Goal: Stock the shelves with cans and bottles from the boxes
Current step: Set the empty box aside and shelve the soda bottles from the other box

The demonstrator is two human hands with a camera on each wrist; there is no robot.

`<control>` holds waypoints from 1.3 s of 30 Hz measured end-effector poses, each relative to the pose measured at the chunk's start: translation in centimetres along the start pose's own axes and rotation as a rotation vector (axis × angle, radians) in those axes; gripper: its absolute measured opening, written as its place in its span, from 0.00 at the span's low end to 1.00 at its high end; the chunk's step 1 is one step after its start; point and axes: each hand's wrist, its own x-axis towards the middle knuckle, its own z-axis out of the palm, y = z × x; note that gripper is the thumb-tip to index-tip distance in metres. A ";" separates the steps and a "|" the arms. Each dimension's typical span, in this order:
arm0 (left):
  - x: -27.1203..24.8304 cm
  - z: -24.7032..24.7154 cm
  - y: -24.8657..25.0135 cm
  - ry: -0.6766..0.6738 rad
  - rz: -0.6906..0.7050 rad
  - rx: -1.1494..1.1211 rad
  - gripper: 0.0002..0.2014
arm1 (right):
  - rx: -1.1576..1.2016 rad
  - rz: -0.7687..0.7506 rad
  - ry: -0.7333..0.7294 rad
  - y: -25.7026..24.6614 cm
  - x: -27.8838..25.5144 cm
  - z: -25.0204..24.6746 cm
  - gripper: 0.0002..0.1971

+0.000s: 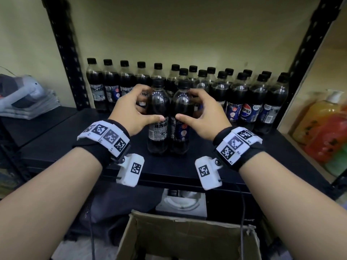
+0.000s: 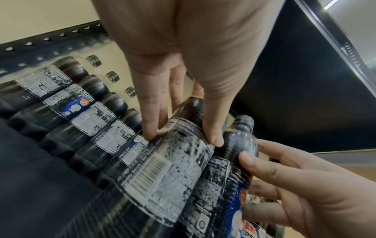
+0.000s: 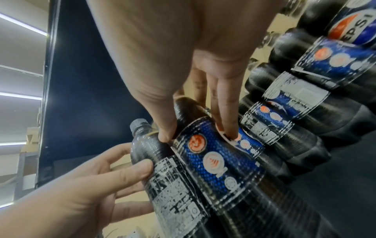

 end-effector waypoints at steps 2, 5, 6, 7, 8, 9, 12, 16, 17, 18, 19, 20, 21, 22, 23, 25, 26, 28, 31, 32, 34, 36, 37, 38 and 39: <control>1.1 -0.4 -0.9 0.010 -0.007 0.032 0.40 | -0.018 -0.007 -0.002 0.0 1.5 0.9 0.40; 2.9 -0.9 -2.4 0.009 -0.028 0.059 0.41 | -0.018 0.004 -0.020 0.3 3.7 2.4 0.40; 3.5 -1.1 -2.9 0.010 -0.028 0.052 0.40 | -0.009 0.005 -0.027 0.4 4.4 3.0 0.41; 4.0 -1.3 -3.4 0.011 -0.028 0.045 0.39 | -0.002 0.005 -0.033 0.6 5.1 3.5 0.41; 4.5 -1.4 -3.8 0.015 -0.029 0.036 0.38 | 0.002 0.003 -0.036 0.7 5.7 4.0 0.41; 5.1 -1.5 -4.3 0.022 -0.032 0.024 0.37 | 0.002 0.001 -0.037 0.8 6.4 4.5 0.41; 6.5 -1.6 -5.6 0.044 -0.034 -0.030 0.35 | -0.004 0.009 -0.040 1.0 8.2 5.8 0.40; 8.2 -1.2 -7.2 0.097 -0.036 -0.096 0.34 | -0.051 -0.013 -0.053 0.9 10.4 6.9 0.38; 8.6 -1.1 -7.6 0.106 -0.039 -0.123 0.34 | -0.065 -0.016 -0.054 0.9 10.8 7.1 0.38; 9.0 -1.0 -8.0 0.115 -0.042 -0.149 0.34 | -0.076 -0.022 -0.054 0.8 11.2 7.3 0.39; 9.3 -0.9 -8.3 0.123 -0.043 -0.176 0.34 | -0.094 -0.029 -0.053 0.8 11.6 7.5 0.39; 9.6 -0.8 -8.6 0.132 -0.044 -0.198 0.35 | -0.118 -0.038 -0.053 0.8 11.9 7.7 0.40; 9.8 -0.6 -8.8 0.139 -0.043 -0.213 0.35 | -0.150 -0.045 -0.054 0.9 12.2 7.8 0.40; 10.0 -0.5 -9.0 0.144 -0.041 -0.222 0.35 | -0.184 -0.050 -0.054 0.9 12.4 7.9 0.40; 10.2 -0.4 -9.1 0.149 -0.037 -0.223 0.35 | -0.220 -0.053 -0.053 0.9 12.6 7.9 0.40; 10.6 -0.3 -9.4 0.156 -0.023 -0.217 0.36 | -0.289 -0.059 -0.050 0.7 12.9 7.8 0.38; 10.7 -0.2 -9.5 0.159 -0.014 -0.213 0.36 | -0.329 -0.060 -0.048 0.4 13.0 7.7 0.38; 11.0 0.0 -9.8 0.163 0.005 -0.210 0.36 | -0.417 -0.055 -0.047 -0.2 13.0 7.5 0.39; 11.6 0.4 -10.1 0.166 0.022 -0.196 0.37 | -0.455 -0.034 -0.049 -0.5 13.1 6.9 0.43; 11.8 0.7 -10.2 0.162 0.029 -0.195 0.37 | -0.462 -0.029 -0.047 -0.5 13.2 6.7 0.43; 12.3 1.2 -10.3 0.154 0.037 -0.180 0.37 | -0.481 -0.020 -0.024 -0.1 13.5 6.4 0.41; 12.7 1.5 -10.2 0.159 0.034 -0.156 0.38 | -0.482 -0.018 0.002 0.2 13.8 6.4 0.38; 12.9 1.6 -10.3 0.166 0.031 -0.153 0.38 | -0.477 -0.017 0.009 0.4 14.0 6.5 0.38; 13.1 1.7 -10.3 0.174 0.027 -0.155 0.39 | -0.468 -0.020 0.018 0.5 14.1 6.7 0.40; 13.3 1.7 -10.4 0.183 0.021 -0.159 0.39 | -0.464 -0.031 0.028 0.6 14.1 6.9 0.43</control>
